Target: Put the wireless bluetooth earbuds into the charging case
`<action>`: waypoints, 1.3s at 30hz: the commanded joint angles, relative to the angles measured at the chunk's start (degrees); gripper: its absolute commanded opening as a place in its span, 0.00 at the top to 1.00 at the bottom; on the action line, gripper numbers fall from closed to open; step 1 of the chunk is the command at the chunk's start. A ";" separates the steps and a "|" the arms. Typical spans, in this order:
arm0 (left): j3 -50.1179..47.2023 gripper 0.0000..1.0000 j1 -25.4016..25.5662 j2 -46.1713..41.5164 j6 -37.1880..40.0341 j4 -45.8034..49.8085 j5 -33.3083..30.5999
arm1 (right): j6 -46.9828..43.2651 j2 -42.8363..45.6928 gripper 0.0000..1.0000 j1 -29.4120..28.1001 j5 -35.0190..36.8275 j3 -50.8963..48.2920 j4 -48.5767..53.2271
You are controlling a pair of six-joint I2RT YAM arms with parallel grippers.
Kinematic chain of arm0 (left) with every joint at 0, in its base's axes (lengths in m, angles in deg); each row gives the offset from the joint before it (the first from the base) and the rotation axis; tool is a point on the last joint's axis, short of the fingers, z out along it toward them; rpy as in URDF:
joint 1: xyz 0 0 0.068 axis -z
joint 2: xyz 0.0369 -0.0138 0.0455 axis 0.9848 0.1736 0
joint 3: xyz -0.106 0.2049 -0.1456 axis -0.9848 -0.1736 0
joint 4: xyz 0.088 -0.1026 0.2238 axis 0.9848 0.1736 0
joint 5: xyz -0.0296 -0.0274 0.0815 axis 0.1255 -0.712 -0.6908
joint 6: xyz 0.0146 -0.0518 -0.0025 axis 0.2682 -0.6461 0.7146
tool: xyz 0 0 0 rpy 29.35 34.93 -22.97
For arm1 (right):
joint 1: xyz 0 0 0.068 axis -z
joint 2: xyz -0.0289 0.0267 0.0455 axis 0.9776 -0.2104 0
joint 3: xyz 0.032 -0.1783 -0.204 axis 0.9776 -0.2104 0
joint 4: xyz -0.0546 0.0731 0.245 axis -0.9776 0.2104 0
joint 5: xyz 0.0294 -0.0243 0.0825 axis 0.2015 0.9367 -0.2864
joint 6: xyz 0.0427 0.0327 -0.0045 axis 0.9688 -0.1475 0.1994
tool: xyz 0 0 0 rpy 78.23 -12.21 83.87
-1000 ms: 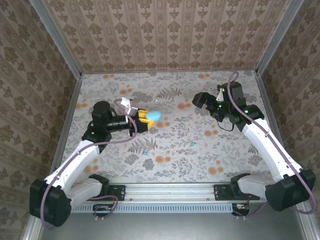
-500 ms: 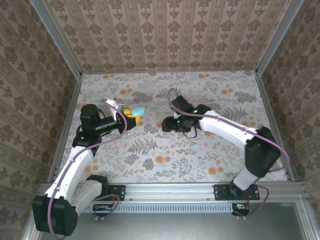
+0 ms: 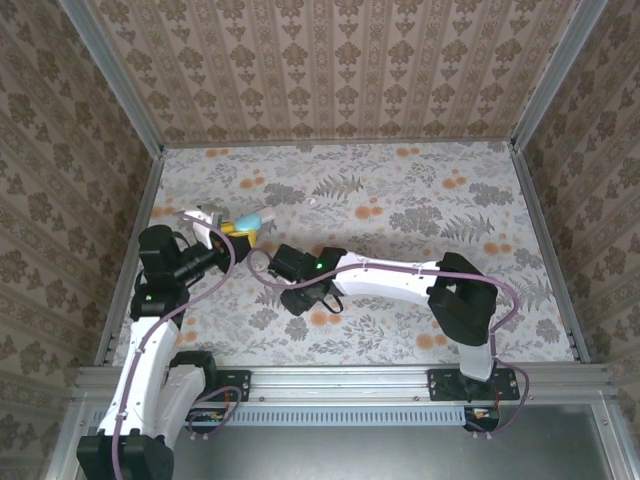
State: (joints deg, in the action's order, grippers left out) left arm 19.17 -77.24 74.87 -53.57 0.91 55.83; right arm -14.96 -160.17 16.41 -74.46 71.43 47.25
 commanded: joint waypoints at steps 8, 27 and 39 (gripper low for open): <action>-0.88 0.86 -2.15 -1.48 -1.34 2.39 -2.17 | -5.47 -6.37 0.65 -1.10 1.22 6.59 6.75; -1.67 0.86 -3.20 -3.59 0.95 7.57 -7.78 | -5.44 -12.95 0.61 -1.15 -0.34 11.91 6.95; -2.24 0.86 -3.37 -3.84 0.62 7.08 -7.67 | -7.03 -15.77 0.63 -1.22 -0.81 14.05 7.16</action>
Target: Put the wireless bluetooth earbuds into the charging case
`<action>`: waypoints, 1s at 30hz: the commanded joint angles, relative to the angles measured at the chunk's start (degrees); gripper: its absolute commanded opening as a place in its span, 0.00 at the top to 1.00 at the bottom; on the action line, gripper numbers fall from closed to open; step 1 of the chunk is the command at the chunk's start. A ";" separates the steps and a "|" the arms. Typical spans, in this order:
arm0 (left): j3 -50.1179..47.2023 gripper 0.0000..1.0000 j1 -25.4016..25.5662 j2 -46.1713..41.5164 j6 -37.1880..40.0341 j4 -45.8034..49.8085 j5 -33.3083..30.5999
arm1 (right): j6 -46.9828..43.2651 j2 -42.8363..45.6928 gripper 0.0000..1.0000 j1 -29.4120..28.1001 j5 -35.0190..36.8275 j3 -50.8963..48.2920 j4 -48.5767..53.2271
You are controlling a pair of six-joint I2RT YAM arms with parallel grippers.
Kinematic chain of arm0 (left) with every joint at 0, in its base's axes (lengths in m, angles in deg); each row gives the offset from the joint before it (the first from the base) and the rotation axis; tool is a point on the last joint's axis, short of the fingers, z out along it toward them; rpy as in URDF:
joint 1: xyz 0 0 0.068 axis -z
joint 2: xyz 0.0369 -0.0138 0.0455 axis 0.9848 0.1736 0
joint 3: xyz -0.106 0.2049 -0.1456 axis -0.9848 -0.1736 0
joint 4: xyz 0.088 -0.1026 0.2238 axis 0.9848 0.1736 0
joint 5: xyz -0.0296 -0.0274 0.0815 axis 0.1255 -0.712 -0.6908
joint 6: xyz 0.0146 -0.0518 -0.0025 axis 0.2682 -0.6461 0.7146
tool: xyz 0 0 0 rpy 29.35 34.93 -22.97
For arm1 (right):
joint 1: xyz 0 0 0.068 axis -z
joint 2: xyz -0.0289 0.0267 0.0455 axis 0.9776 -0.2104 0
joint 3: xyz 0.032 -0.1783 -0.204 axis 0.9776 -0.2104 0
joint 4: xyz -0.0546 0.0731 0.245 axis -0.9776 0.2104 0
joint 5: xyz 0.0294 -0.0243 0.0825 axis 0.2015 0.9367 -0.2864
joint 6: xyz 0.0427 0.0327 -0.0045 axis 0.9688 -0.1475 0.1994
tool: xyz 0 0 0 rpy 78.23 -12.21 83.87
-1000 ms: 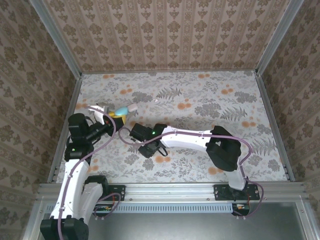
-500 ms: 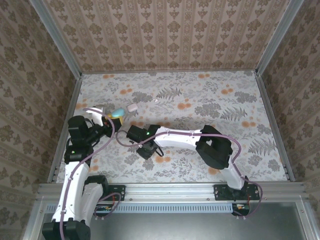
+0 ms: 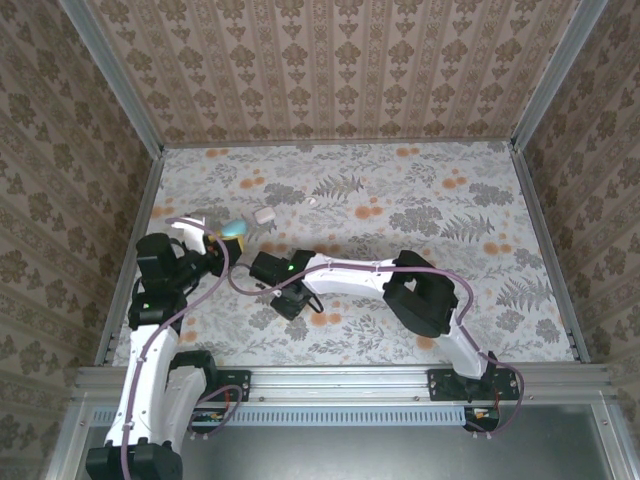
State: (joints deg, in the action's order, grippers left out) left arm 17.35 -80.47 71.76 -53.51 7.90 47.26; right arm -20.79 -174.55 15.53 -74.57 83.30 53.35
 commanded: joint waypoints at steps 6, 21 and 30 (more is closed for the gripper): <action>-0.57 0.86 -0.21 -0.62 0.54 -0.05 1.06 | -1.63 -3.12 0.66 -0.34 -0.79 3.31 2.17; -0.80 0.86 -0.19 0.43 0.44 -1.81 2.47 | 2.81 -0.47 0.85 1.35 -0.98 -1.65 1.77; -2.27 0.86 0.21 2.67 -1.98 -9.11 6.03 | 10.48 11.36 0.88 7.22 -5.82 -11.93 -3.55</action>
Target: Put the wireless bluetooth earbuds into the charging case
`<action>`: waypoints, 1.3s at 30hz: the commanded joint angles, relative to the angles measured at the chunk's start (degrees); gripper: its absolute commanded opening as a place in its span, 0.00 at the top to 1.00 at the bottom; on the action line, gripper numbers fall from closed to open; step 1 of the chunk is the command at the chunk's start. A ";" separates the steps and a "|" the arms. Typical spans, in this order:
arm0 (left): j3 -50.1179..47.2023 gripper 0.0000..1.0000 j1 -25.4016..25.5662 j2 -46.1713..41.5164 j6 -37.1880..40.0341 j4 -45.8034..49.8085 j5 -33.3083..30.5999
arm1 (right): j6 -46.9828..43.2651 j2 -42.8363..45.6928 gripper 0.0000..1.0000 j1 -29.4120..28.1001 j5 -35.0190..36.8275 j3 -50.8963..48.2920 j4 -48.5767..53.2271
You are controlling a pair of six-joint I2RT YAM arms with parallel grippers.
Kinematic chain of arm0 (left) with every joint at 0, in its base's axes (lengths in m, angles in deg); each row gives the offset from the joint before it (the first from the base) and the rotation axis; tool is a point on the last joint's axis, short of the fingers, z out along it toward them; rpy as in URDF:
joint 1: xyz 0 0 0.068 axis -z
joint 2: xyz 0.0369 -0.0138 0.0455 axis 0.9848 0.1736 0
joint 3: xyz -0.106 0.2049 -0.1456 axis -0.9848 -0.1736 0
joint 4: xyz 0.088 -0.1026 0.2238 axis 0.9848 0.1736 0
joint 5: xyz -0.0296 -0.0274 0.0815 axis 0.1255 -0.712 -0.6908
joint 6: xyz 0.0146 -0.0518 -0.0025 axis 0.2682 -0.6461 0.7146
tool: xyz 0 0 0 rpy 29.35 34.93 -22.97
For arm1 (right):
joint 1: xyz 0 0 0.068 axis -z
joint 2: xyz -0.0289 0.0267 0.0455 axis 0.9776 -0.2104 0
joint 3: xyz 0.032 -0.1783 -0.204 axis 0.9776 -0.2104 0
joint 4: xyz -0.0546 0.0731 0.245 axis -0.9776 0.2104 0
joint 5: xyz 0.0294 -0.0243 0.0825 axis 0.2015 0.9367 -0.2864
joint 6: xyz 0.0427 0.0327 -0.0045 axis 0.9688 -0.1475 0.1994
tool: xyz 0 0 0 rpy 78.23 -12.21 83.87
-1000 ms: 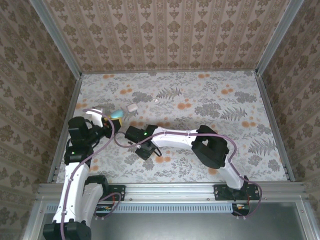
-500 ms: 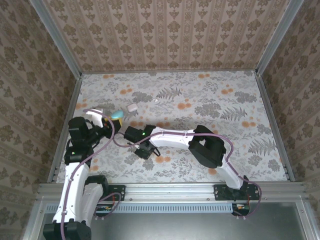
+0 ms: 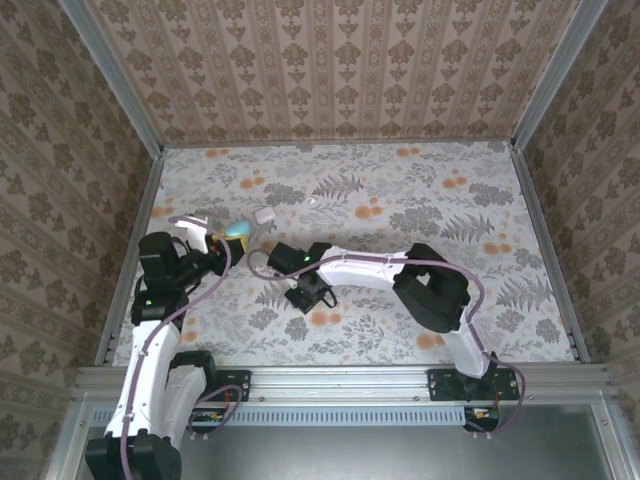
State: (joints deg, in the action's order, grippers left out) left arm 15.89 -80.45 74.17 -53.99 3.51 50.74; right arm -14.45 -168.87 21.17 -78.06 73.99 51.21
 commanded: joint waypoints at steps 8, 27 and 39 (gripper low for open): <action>-1.81 0.86 5.43 2.59 0.26 -12.79 3.84 | 10.45 18.49 0.89 7.44 -4.97 -7.18 -0.89; 1.95 0.86 21.13 9.96 4.21 -25.17 2.92 | 16.45 34.55 0.87 9.39 -16.84 -2.68 -6.45; 2.38 0.86 23.63 9.13 4.30 -23.49 4.07 | 16.45 29.63 0.87 8.71 -20.13 4.03 -7.37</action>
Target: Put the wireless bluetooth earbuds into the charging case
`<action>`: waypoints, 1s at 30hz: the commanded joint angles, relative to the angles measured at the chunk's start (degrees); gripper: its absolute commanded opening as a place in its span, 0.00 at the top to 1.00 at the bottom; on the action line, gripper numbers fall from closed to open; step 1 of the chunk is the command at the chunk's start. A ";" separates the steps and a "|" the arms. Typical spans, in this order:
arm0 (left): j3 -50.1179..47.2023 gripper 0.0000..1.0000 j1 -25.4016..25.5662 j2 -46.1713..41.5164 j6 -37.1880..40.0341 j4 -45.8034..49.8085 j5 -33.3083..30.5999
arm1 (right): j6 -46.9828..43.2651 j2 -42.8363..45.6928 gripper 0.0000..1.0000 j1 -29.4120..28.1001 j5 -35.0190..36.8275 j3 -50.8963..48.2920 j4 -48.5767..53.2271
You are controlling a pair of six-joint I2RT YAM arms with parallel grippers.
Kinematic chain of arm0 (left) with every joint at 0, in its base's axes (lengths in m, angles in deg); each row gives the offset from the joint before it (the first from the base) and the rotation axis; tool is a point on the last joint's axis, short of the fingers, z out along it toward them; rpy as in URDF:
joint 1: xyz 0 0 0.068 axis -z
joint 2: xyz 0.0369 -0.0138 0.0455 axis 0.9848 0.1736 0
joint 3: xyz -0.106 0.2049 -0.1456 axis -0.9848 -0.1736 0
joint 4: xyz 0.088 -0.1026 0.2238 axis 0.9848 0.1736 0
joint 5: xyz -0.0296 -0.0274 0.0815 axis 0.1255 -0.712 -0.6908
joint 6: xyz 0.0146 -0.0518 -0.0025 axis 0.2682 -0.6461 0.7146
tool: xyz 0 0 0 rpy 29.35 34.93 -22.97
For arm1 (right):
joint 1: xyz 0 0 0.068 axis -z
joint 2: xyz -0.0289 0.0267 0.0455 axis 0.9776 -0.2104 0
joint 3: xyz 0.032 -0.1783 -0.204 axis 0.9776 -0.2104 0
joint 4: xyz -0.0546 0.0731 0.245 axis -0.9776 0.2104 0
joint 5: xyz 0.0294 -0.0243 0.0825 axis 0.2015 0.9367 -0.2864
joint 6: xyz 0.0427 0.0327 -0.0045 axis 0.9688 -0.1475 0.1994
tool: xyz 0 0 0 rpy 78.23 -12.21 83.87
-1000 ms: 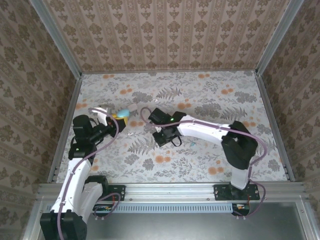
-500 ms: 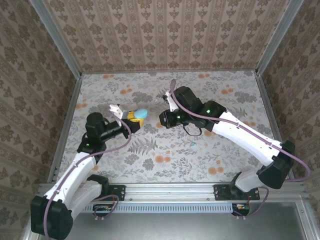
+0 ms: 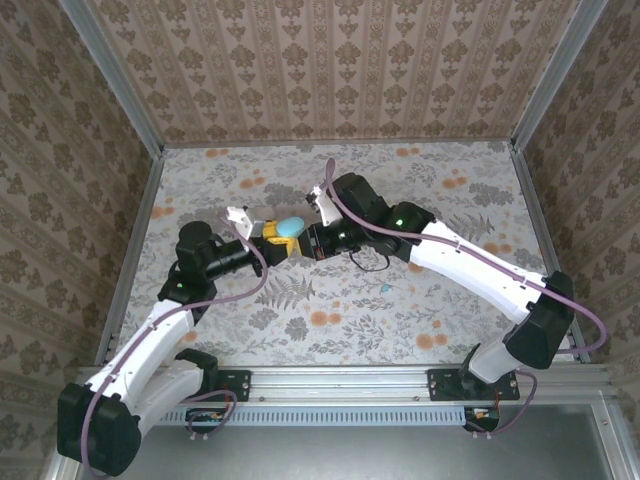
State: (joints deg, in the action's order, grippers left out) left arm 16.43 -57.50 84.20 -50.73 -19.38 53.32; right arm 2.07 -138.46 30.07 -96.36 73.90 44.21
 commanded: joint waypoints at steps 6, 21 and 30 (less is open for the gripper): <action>2.10 0.86 1.94 -0.44 2.24 0.76 1.48 | -1.09 -2.31 0.87 0.41 -2.37 7.22 2.29; 3.52 0.87 2.92 1.27 6.06 4.73 1.65 | -1.31 -3.83 0.88 2.29 -4.26 12.26 7.85; 4.04 0.87 3.12 2.20 6.63 4.96 2.12 | -1.73 -4.58 0.87 3.20 -4.94 13.58 8.75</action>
State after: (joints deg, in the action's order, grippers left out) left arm 18.36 -54.83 86.28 -45.71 -14.50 53.60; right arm 1.15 -141.85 32.67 -99.86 85.90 53.33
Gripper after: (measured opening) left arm 0.342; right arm 0.126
